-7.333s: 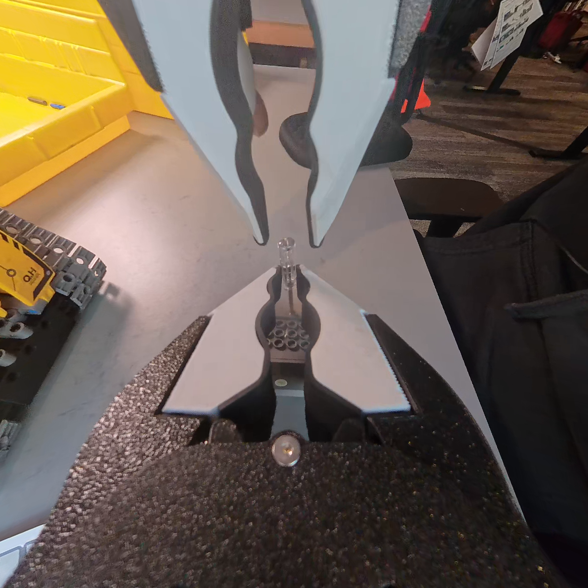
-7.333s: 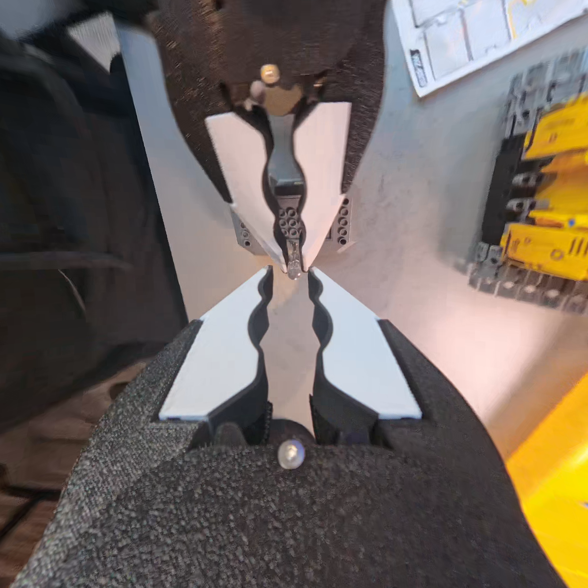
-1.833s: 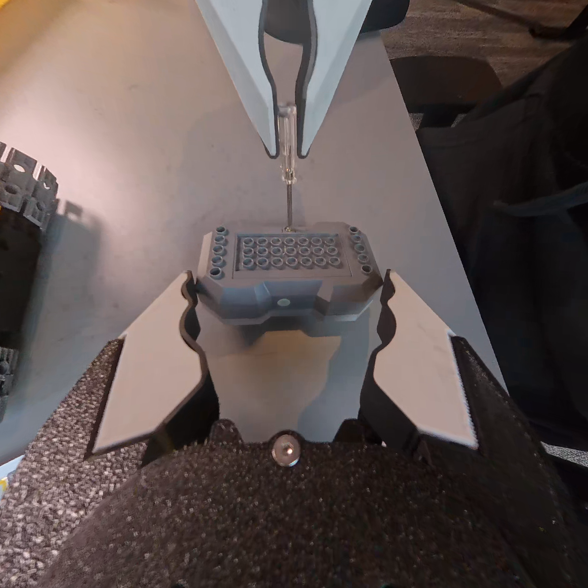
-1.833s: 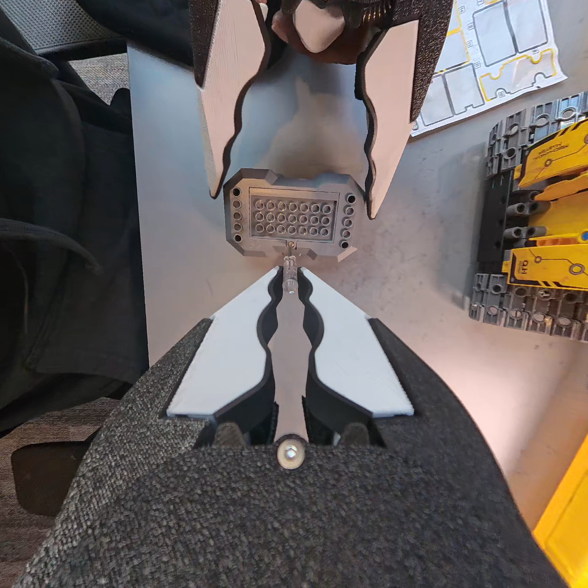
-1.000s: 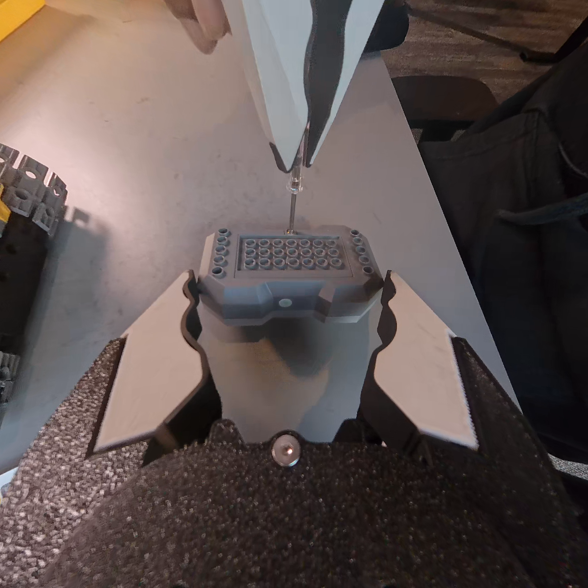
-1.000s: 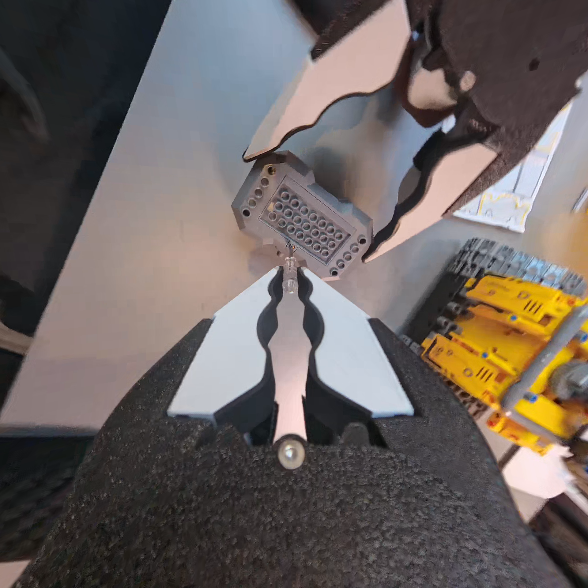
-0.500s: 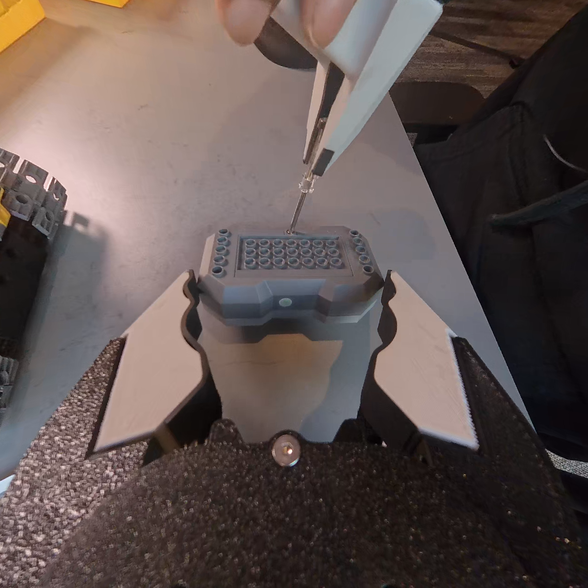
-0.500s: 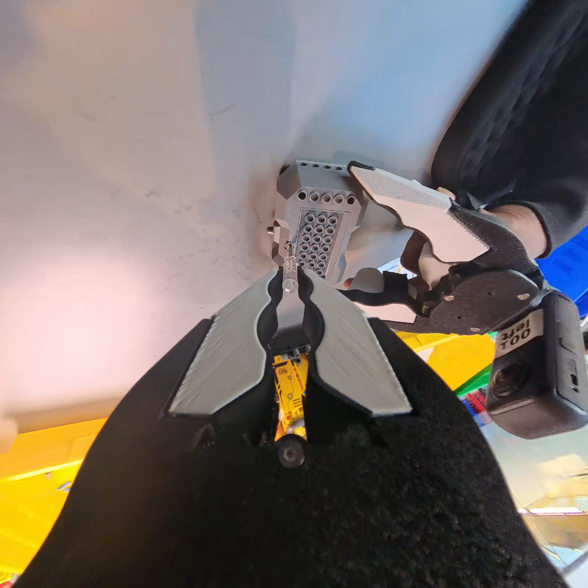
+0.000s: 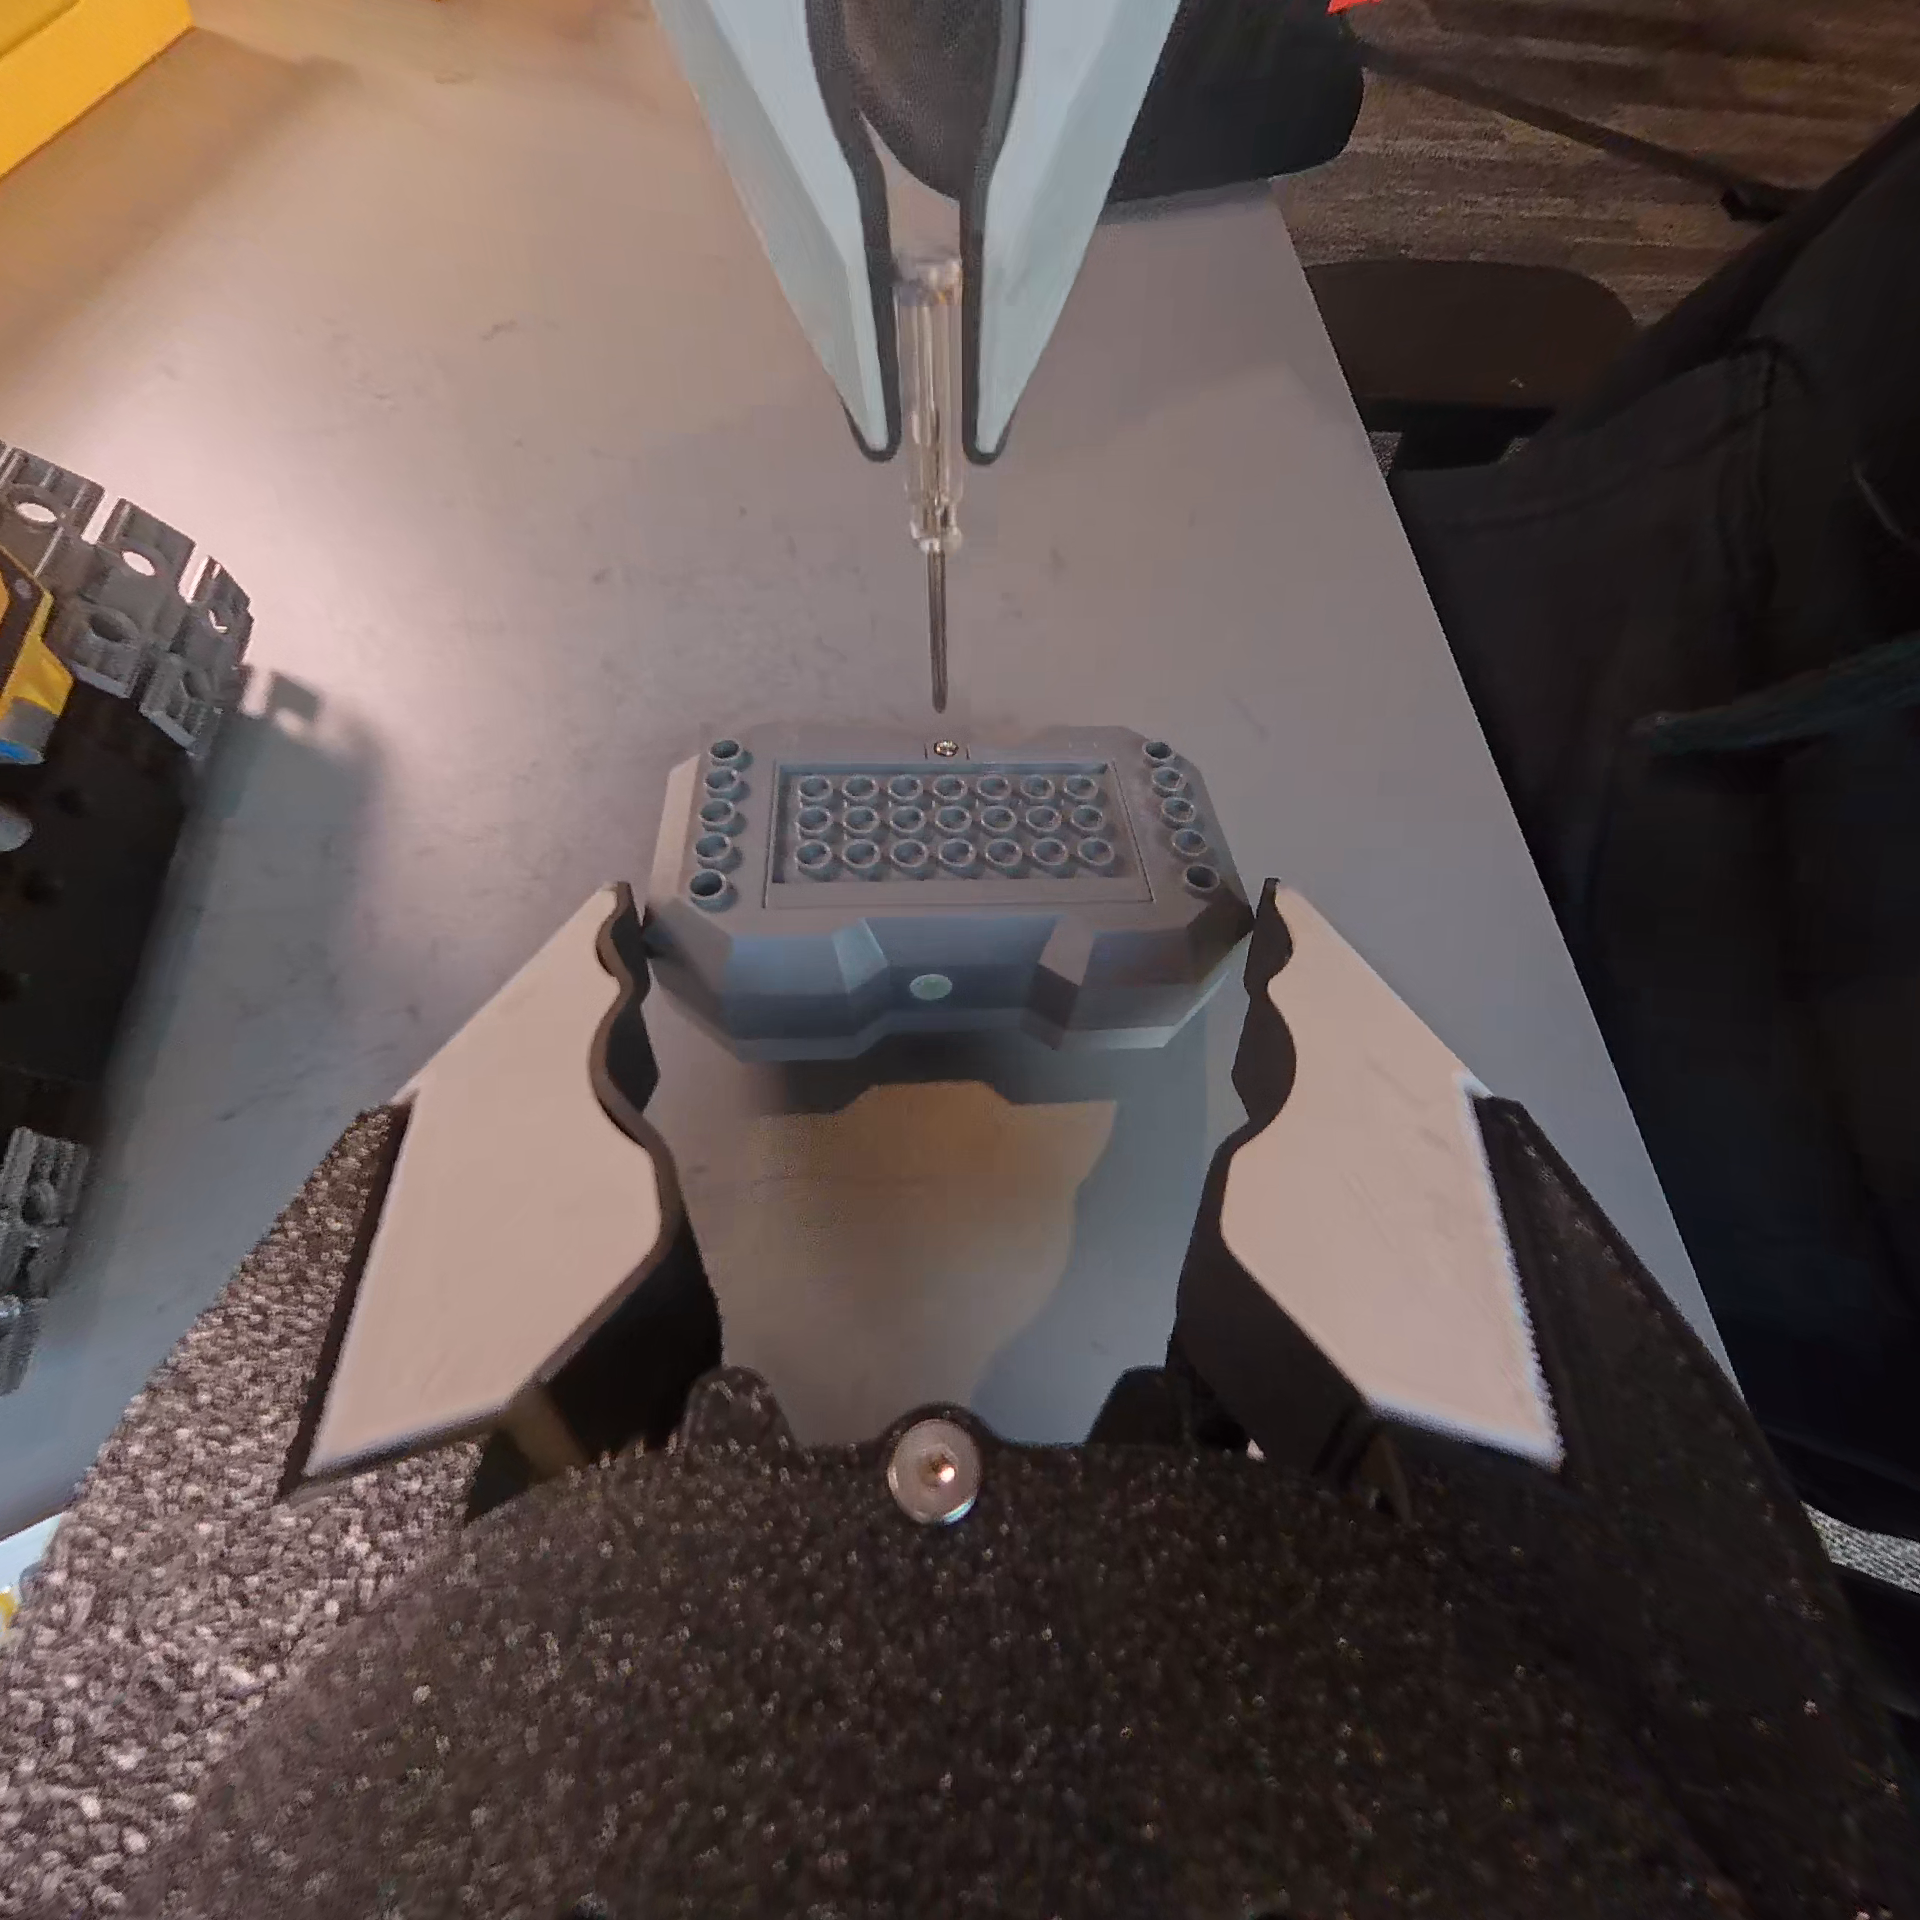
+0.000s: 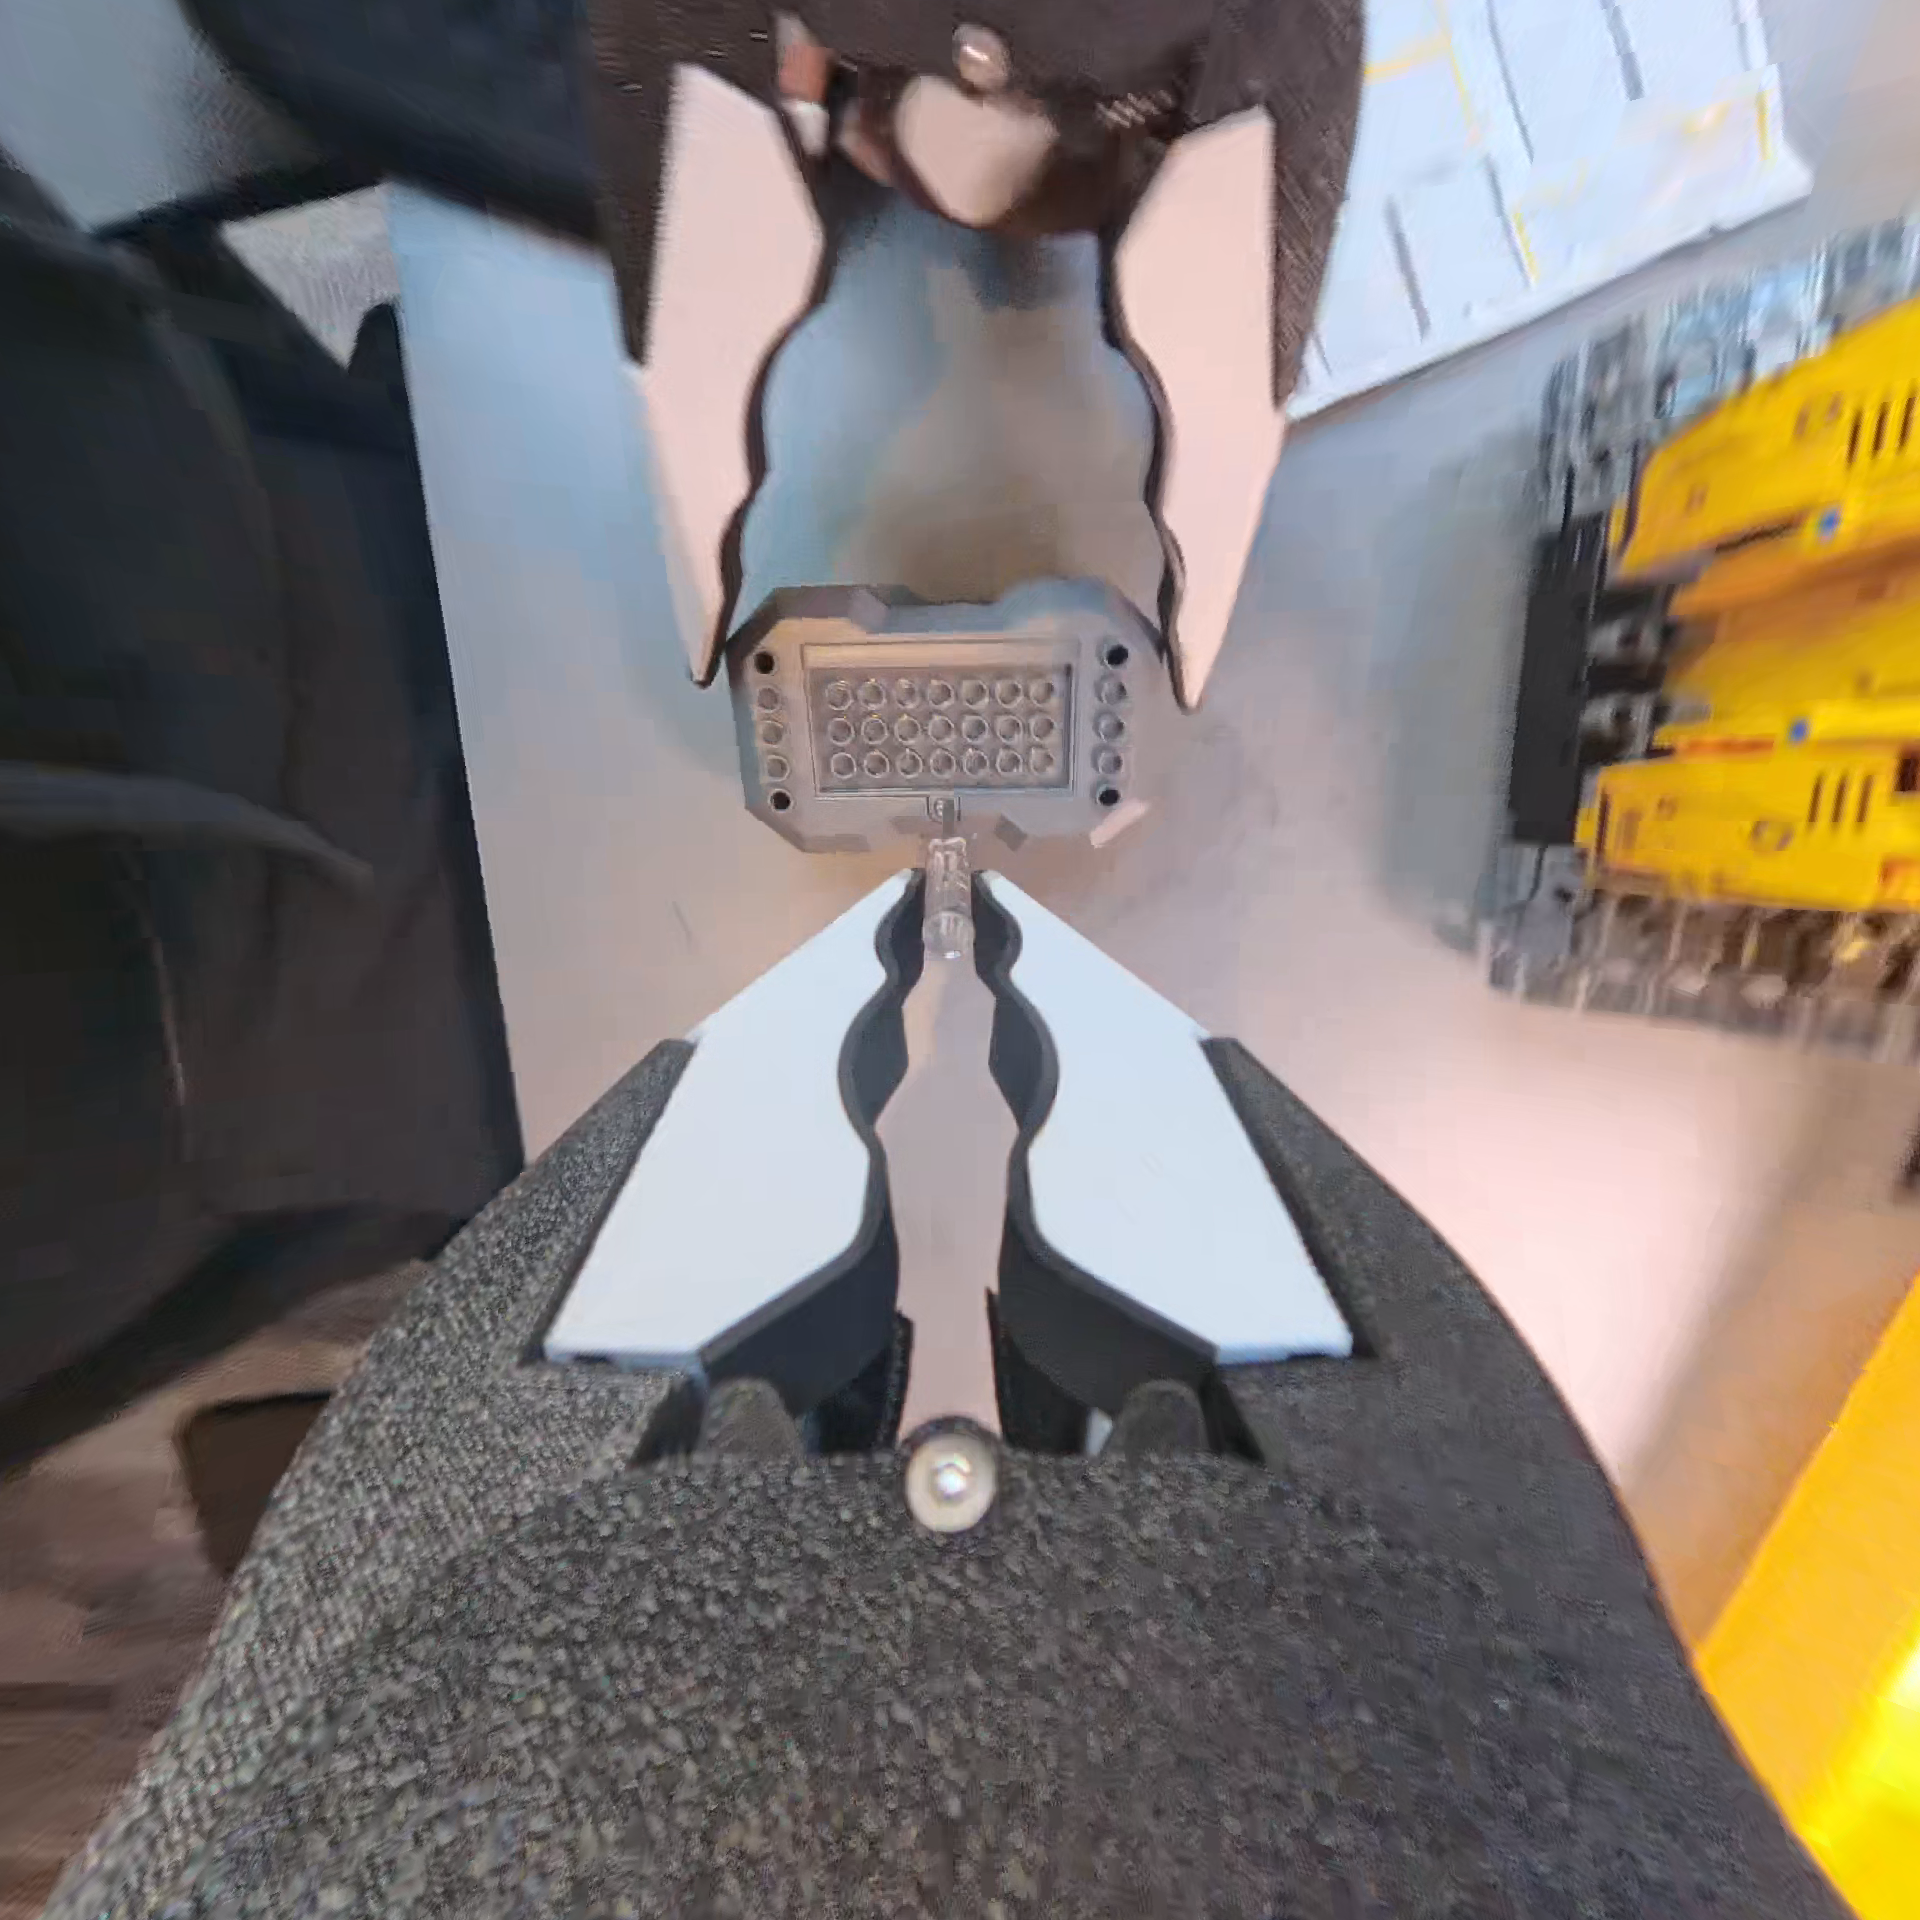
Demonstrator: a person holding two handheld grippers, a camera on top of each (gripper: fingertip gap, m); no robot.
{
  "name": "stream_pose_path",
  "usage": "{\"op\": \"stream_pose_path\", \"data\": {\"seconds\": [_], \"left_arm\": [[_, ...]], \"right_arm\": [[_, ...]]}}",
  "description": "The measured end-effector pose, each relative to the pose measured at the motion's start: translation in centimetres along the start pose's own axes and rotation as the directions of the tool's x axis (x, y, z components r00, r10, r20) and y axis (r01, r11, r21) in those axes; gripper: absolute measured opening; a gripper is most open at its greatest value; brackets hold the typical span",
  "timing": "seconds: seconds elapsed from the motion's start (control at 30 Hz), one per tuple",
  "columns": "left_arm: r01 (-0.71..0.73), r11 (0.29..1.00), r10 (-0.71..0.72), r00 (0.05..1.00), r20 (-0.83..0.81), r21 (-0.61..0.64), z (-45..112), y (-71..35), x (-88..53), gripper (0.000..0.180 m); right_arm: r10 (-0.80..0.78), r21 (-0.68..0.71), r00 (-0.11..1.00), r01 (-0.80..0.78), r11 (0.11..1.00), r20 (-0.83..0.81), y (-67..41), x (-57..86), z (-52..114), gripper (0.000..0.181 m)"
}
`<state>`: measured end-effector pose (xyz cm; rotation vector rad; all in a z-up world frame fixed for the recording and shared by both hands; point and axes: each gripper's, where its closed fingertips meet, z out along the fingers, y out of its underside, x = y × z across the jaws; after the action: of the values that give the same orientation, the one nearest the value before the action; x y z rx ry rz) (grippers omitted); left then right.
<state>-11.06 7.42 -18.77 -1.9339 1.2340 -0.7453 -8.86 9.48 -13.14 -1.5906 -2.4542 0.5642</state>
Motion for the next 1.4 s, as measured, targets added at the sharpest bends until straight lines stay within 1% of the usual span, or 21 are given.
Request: {"op": "stream_pose_path", "data": {"seconds": [0.1,0.2,0.37,0.5,0.77,1.4], "left_arm": [[0.013,1.000,-0.013,1.000,0.023,-0.007,0.0,0.0,-0.3,0.114],[0.027,1.000,-0.026,0.999,0.048,-0.012,0.1,-0.1,-0.7,0.114],[0.060,0.998,-0.057,0.994,0.092,-0.026,0.3,-0.3,-1.1,0.114],[0.068,0.997,-0.064,0.992,0.107,-0.033,0.5,-0.4,-1.1,0.114],[0.070,0.997,-0.066,0.992,0.106,-0.035,0.5,-0.3,-1.1,0.114],[0.071,0.997,-0.067,0.992,0.103,-0.037,0.4,-0.3,-1.1,0.114]], "right_arm": [[0.222,0.004,0.974,-0.222,0.975,0.042,0.6,-0.3,0.6,0.008],[0.390,0.027,0.918,-0.392,0.919,0.069,0.6,-0.3,0.9,0.008],[0.506,0.053,0.861,-0.508,0.860,0.049,1.0,0.4,0.7,0.008],[0.563,0.081,0.825,-0.565,0.821,0.046,1.2,1.1,0.6,0.008],[0.578,0.072,0.815,-0.579,0.812,0.043,1.4,1.4,0.7,0.008],[0.560,0.046,0.828,-0.561,0.826,0.027,1.5,1.2,0.8,0.008]]}}
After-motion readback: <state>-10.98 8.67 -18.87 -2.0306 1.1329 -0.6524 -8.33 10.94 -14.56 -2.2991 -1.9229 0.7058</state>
